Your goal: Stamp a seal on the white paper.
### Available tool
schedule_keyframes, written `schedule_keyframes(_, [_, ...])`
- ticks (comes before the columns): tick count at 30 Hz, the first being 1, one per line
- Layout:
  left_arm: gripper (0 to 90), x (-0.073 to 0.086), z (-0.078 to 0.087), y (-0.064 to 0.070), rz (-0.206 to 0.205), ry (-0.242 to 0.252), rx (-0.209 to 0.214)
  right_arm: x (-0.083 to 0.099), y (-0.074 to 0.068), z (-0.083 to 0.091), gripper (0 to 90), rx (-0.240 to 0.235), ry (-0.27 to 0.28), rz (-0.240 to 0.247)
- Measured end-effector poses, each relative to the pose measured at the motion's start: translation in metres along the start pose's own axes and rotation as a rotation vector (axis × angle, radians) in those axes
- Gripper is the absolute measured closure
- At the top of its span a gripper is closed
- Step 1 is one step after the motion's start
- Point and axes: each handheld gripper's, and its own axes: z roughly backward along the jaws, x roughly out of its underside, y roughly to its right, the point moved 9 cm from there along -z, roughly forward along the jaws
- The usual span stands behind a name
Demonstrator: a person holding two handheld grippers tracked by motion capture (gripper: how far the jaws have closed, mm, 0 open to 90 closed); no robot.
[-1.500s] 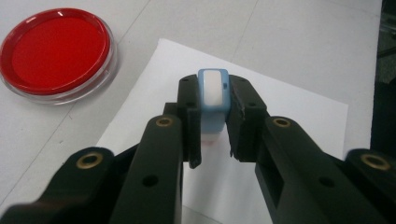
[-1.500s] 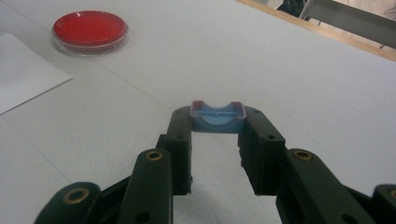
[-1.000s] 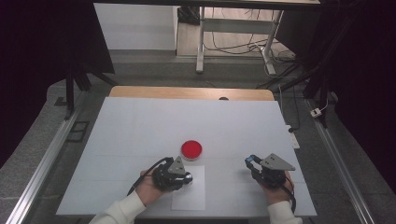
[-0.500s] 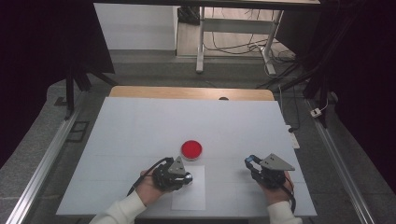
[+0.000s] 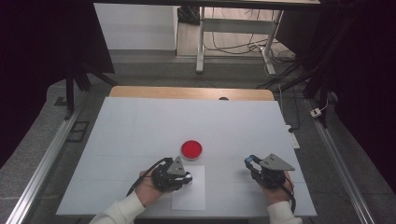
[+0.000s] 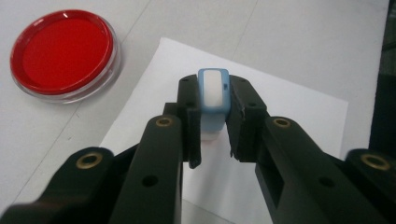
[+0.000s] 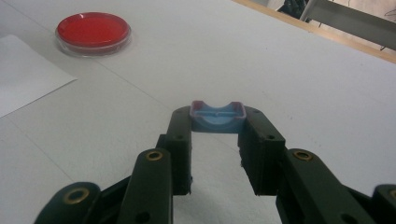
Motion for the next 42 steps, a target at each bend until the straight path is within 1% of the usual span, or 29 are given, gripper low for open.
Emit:
schedule_keyframes(2, [76.0,-0.004,0.005,0.001,0.0,0.025,-0.003,0.0,0.0,0.0,65.7,0.001,0.001,0.0])
schedule_keyframes(4, [76.0,-0.009,0.011,0.0,0.003,0.049,-0.017,-0.001,0.0,0.0,65.7,0.002,0.002,0.002])
schedule_keyframes(10, [75.9,-0.018,0.028,-0.004,0.038,0.123,-0.01,0.0,0.0,0.001,65.7,0.003,-0.001,0.003])
schedule_keyframes(17, [75.9,-0.02,0.037,-0.011,0.063,0.154,-0.018,-0.001,0.0,0.001,65.7,0.005,0.0,0.003])
schedule_keyframes(19, [75.9,-0.021,0.039,-0.013,0.076,0.168,-0.019,-0.001,0.0,0.001,65.7,0.005,0.0,0.004])
schedule_keyframes(25, [75.9,-0.026,0.052,-0.023,0.123,0.219,-0.018,-0.001,0.0,0.0,65.7,0.004,0.001,0.004])
schedule_keyframes(31, [75.9,-0.033,0.068,-0.033,0.147,0.274,-0.037,-0.001,-0.001,0.0,65.7,0.003,0.003,0.005])
schedule_keyframes(35, [75.9,-0.034,0.071,-0.037,0.158,0.285,-0.045,-0.001,-0.001,0.0,65.7,0.004,0.003,0.005])
schedule_keyframes(42, [75.9,-0.034,0.07,-0.041,0.173,0.29,-0.053,0.0,0.0,-0.001,65.7,0.004,-0.001,0.008])
